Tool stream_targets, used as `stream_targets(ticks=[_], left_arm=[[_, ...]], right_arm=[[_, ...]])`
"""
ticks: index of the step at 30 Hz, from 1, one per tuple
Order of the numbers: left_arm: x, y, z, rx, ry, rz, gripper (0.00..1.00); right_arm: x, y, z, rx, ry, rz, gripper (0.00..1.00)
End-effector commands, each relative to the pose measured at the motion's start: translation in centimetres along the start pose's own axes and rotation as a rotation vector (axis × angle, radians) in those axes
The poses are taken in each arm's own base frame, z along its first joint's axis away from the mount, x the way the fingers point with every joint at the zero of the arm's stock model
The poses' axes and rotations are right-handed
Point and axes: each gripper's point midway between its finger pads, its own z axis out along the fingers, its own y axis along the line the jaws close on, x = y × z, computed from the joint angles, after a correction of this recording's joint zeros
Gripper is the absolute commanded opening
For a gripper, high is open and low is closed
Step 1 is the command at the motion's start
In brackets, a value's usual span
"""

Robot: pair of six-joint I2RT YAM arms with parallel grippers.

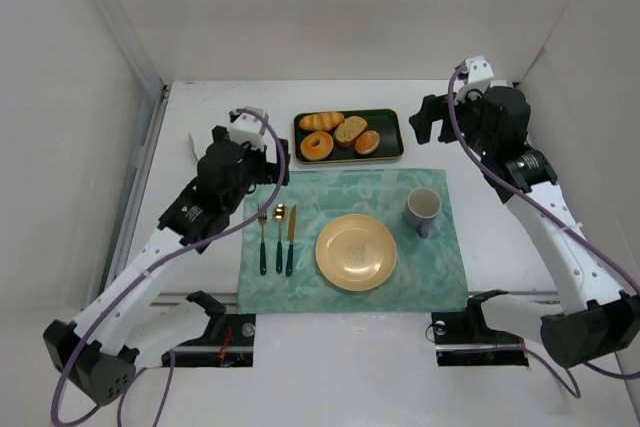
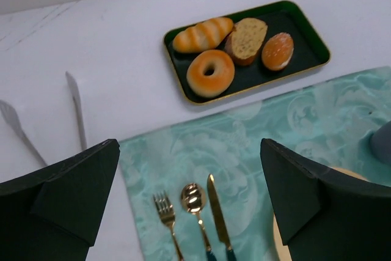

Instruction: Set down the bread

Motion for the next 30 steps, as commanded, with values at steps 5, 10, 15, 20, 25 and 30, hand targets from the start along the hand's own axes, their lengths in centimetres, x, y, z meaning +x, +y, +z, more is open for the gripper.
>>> stream_targets(ticks=[5, 10, 15, 20, 25, 30], left_arm=[[0.8, 3.2, -2.6, -0.107, -0.06, -0.036, 1.0], [3.8, 6.3, -1.1, -0.292, 0.06, -0.045, 1.0], [6.6, 7.4, 1.3, -0.345, 0.177, -0.05, 0.99], [8.2, 9.7, 2.6, -0.377, 0.242, -0.06, 0.99], [9.7, 13.0, 3.2, -0.444, 0.276, -0.086, 0.99], [11.5, 17.4, 5.0, -0.507, 0.363, -0.162, 0.94]], right_arm=[[1.9, 5.1, 0.1, -0.346, 0.033, -0.128, 1.0], [4.2, 4.2, 2.7, -0.316, 0.156, -0.095, 1.0], [3.4, 4.1, 2.3, -0.3, 0.123, -0.094, 1.0], [2.2, 3.7, 1.5, -0.275, 0.099, -0.132, 1.0], [1.9, 3.7, 0.6, -0.275, 0.072, -0.147, 1.0], [2.2, 4.3, 0.3, -0.309, 0.082, -0.142, 1.0]])
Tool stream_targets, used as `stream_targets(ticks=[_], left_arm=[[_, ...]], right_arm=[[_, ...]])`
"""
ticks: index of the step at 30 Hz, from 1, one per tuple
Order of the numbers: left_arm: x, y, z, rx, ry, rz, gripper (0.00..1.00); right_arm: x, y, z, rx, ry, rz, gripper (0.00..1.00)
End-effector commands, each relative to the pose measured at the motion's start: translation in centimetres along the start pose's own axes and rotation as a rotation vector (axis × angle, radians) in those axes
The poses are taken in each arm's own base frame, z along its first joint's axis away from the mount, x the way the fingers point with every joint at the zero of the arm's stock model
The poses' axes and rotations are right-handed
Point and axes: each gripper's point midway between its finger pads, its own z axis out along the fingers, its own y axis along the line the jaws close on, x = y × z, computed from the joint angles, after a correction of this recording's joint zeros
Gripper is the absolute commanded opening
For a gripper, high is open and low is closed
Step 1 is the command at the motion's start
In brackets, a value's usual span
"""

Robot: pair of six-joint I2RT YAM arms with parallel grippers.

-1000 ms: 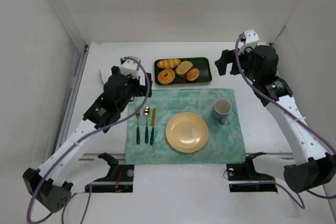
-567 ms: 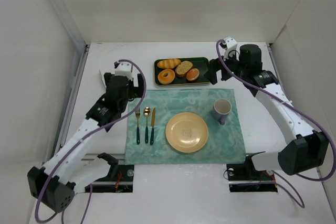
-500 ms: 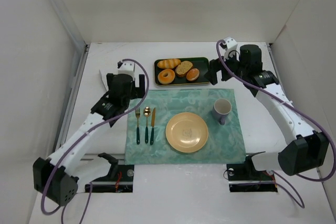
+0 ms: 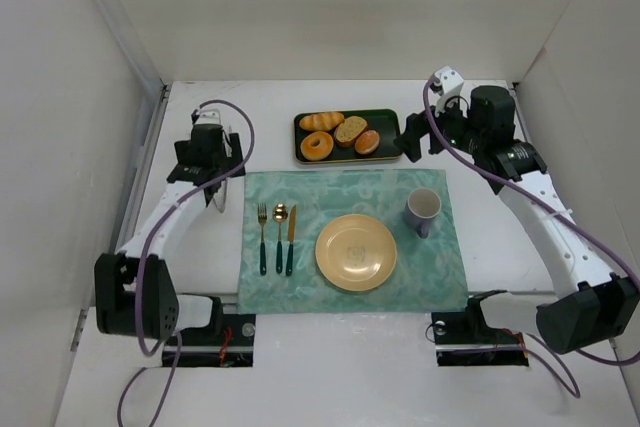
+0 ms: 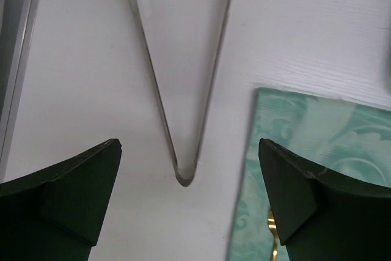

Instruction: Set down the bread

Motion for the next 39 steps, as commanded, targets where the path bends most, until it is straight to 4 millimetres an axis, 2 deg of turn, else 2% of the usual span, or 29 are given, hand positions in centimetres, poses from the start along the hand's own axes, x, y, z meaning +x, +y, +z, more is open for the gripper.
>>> stream_targets(ticks=[1, 3, 7, 12, 13, 16, 20, 21, 25, 26, 28, 39], left_arm=[[-0.9, 0.9, 2.2, 0.016, 0.028, -0.042, 0.93], [-0.1, 2.0, 3.5, -0.009, 0.067, -0.068, 0.92], [0.4, 2.6, 4.3, -0.02, 0.086, -0.079, 0.88], [1.0, 2.0, 6.1, -0.001, 0.143, -0.075, 0.86], [1.7, 1.9, 6.6, -0.003, 0.165, -0.071, 0.86], [1.3, 1.9, 6.9, -0.002, 0.163, -0.062, 0.86], [2.3, 2.0, 8.4, -0.014, 0.208, -0.059, 0.86], [1.9, 2.0, 8.4, -0.013, 0.199, -0.061, 0.86], [3.0, 2.3, 9.1, -0.025, 0.232, -0.061, 0.86], [2.6, 2.3, 9.2, -0.023, 0.224, -0.054, 0.86], [3.7, 2.3, 9.6, -0.027, 0.259, -0.047, 0.86], [5.2, 2.7, 10.8, -0.012, 0.311, -0.054, 0.85]], right_arm=[[-1.8, 0.5, -0.7, -0.02, -0.05, -0.032, 1.0], [-2.2, 0.6, -0.8, -0.029, -0.059, -0.036, 1.0], [-2.2, 0.8, -1.1, -0.029, -0.059, -0.036, 1.0], [-2.4, 0.9, -1.4, -0.027, -0.067, -0.039, 1.0], [-2.4, 0.9, -1.4, -0.027, -0.067, -0.039, 1.0], [-2.4, 0.7, -1.4, -0.017, -0.066, -0.039, 1.0], [-2.4, 0.7, -1.4, -0.017, -0.066, -0.039, 1.0], [-2.4, 0.7, -1.4, -0.017, -0.066, -0.039, 1.0], [-2.4, 0.7, -1.4, -0.017, -0.066, -0.039, 1.0], [-2.4, 0.7, -1.4, -0.017, -0.066, -0.039, 1.0], [-2.4, 0.7, -1.4, -0.017, -0.066, -0.039, 1.0], [-2.6, 0.6, -1.7, -0.007, -0.074, -0.042, 1.0]])
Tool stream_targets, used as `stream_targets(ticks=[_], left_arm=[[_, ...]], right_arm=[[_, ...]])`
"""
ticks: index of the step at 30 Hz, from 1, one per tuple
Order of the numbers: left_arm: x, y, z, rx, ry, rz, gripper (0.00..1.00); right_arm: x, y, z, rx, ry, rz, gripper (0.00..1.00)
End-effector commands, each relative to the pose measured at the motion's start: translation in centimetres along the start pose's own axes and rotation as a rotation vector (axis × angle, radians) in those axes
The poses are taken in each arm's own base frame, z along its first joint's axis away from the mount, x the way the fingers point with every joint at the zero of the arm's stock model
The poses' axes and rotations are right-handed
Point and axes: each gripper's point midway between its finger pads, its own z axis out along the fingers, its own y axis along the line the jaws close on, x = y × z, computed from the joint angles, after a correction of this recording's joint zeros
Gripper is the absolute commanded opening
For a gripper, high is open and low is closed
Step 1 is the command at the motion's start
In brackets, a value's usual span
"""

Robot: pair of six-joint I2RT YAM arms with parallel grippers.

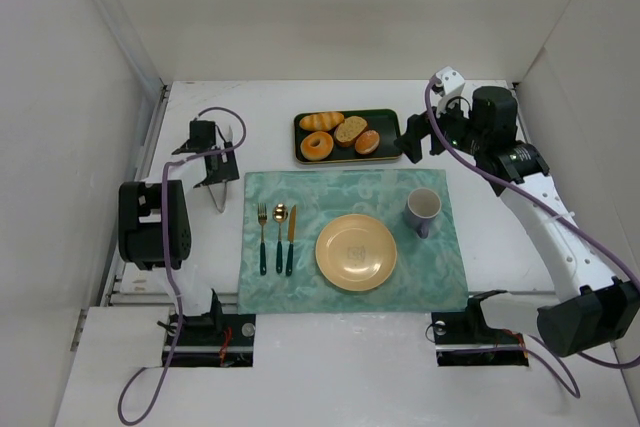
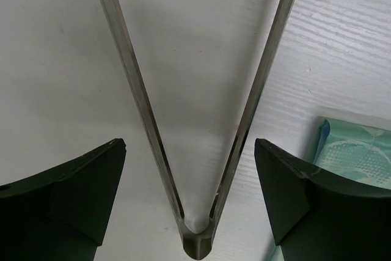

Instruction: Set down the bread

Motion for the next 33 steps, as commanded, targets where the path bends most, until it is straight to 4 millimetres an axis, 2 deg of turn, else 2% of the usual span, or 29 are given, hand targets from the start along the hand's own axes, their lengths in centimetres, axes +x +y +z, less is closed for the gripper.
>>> stream_targets(ticks=[1, 2, 3, 11, 15, 19, 24, 28, 33], left_arm=[[-1.5, -0.1, -0.2, 0.028, -0.024, -0.002, 0.83], [-1.0, -0.1, 0.1, 0.025, -0.005, 0.001, 0.83], [-1.3, -0.3, 0.0, 0.037, -0.012, 0.0, 0.83], [-0.7, -0.8, 0.6, 0.061, 0.021, 0.013, 0.81], [0.0, -0.4, 1.1, 0.052, 0.049, 0.009, 0.79], [-0.1, -0.5, 1.3, 0.052, 0.05, 0.009, 0.76], [0.4, -0.6, 1.5, 0.06, 0.069, 0.011, 0.6], [0.0, -0.9, 1.4, 0.071, 0.062, 0.01, 0.42], [-0.6, -1.1, 0.8, 0.086, 0.041, -0.002, 0.35]], right_arm=[[-2.5, 0.2, -1.2, 0.007, -0.068, -0.039, 1.0], [-2.5, 0.2, -1.2, 0.007, -0.068, -0.039, 1.0], [-2.5, 0.2, -1.2, 0.007, -0.068, -0.039, 1.0], [-2.5, 0.0, -1.2, 0.016, -0.067, -0.039, 1.0], [-2.5, 0.0, -1.2, 0.016, -0.067, -0.039, 1.0], [-2.7, 0.1, -1.5, 0.017, -0.075, -0.042, 1.0], [-2.7, 0.1, -1.5, 0.017, -0.075, -0.042, 1.0], [-2.7, 0.0, -1.5, 0.027, -0.074, -0.042, 1.0], [-2.7, 0.0, -1.5, 0.027, -0.074, -0.042, 1.0]])
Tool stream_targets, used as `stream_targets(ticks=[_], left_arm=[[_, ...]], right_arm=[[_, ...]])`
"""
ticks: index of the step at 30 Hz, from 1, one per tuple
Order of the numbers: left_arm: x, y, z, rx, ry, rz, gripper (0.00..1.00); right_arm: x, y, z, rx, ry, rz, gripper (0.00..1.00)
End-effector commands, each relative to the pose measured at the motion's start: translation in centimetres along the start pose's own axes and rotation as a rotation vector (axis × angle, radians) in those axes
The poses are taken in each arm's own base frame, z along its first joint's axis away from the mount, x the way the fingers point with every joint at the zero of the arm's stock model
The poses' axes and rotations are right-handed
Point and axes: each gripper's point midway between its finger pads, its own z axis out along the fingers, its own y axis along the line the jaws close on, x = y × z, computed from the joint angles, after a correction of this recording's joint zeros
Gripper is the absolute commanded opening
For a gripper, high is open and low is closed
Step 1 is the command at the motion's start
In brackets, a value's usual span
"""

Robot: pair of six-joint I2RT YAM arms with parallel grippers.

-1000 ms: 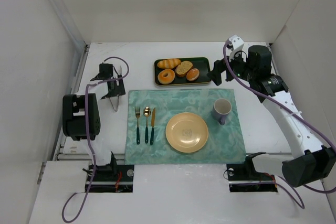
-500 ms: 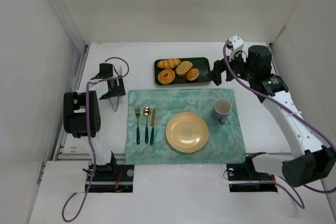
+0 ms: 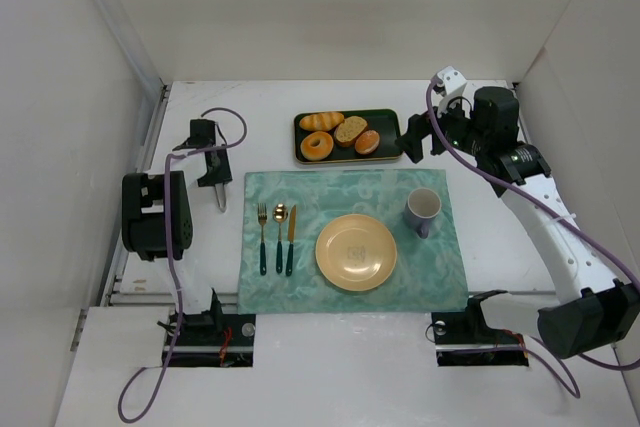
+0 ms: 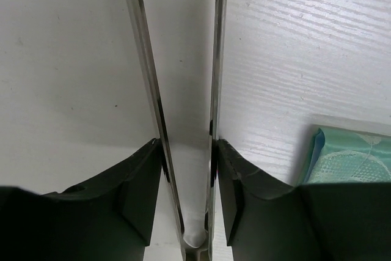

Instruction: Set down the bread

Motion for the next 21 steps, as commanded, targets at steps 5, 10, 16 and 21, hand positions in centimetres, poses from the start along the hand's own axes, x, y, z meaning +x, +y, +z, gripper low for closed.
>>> stream_targets(ticks=[5, 10, 16, 21], left_arm=[[-3.8, -1.1, -4.3, 0.08, -0.126, -0.021, 0.35], [-6.0, -2.4, -8.4, 0.156, -0.24, -0.023, 0.37], [-6.5, -5.9, -12.5, 0.25, -0.314, 0.042, 0.37], [-7.2, -9.5, -17.4, 0.376, -0.4, 0.095, 0.37]], right_arm=[[-2.4, 0.0, -1.2, 0.017, -0.066, -0.036, 1.0], [-2.2, -0.3, -0.9, 0.027, -0.057, -0.032, 1.0], [-2.0, -0.7, -0.8, 0.048, -0.054, -0.032, 1.0], [-1.9, -1.2, -0.5, 0.068, -0.052, -0.031, 1.0]])
